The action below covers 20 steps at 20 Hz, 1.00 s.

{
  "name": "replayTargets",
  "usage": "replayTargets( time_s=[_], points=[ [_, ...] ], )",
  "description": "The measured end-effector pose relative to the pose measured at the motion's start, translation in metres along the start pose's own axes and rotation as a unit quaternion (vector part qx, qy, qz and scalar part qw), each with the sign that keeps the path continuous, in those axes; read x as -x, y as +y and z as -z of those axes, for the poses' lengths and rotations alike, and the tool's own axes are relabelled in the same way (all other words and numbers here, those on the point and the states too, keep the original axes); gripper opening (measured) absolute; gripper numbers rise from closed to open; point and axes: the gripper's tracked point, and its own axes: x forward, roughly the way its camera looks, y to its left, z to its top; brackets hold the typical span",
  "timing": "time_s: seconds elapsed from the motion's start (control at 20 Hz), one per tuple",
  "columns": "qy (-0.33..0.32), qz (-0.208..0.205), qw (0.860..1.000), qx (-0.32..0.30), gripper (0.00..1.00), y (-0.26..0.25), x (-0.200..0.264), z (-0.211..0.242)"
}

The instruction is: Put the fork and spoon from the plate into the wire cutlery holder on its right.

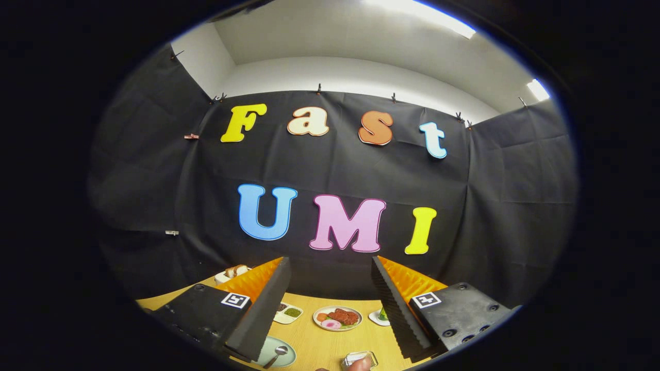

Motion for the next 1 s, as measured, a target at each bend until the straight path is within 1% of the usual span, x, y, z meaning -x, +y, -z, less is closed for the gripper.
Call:
replayTargets(
  time_s=[0.2, 0.45, 0.55, 0.65, 0.75, 0.8, 0.9, 1.0],
  points=[
    [0.01, 0.009, 1.0, 0.002, 0.98, -0.003, 0.0, 0.007],
    [0.062, 0.026, 0.998, 0.001, 0.98, -0.005, -0.002, 0.033],
    [0.089, 0.019, 0.996, 0.001, 0.98, 0.003, -0.001, 0.047],
    [0.139, -0.008, 0.99, -0.007, 0.98, 0.025, 0.001, 0.074],
    [0.209, -0.035, 0.977, -0.022, 0.98, 0.049, 0.009, 0.117],
    [0.253, -0.046, 0.966, -0.031, 0.98, 0.062, 0.014, 0.144],
    [0.316, -0.061, 0.946, -0.042, 0.97, 0.084, 0.023, 0.187],
    [0.371, -0.069, 0.926, -0.033, 0.94, 0.102, 0.028, 0.231]
  ],
)
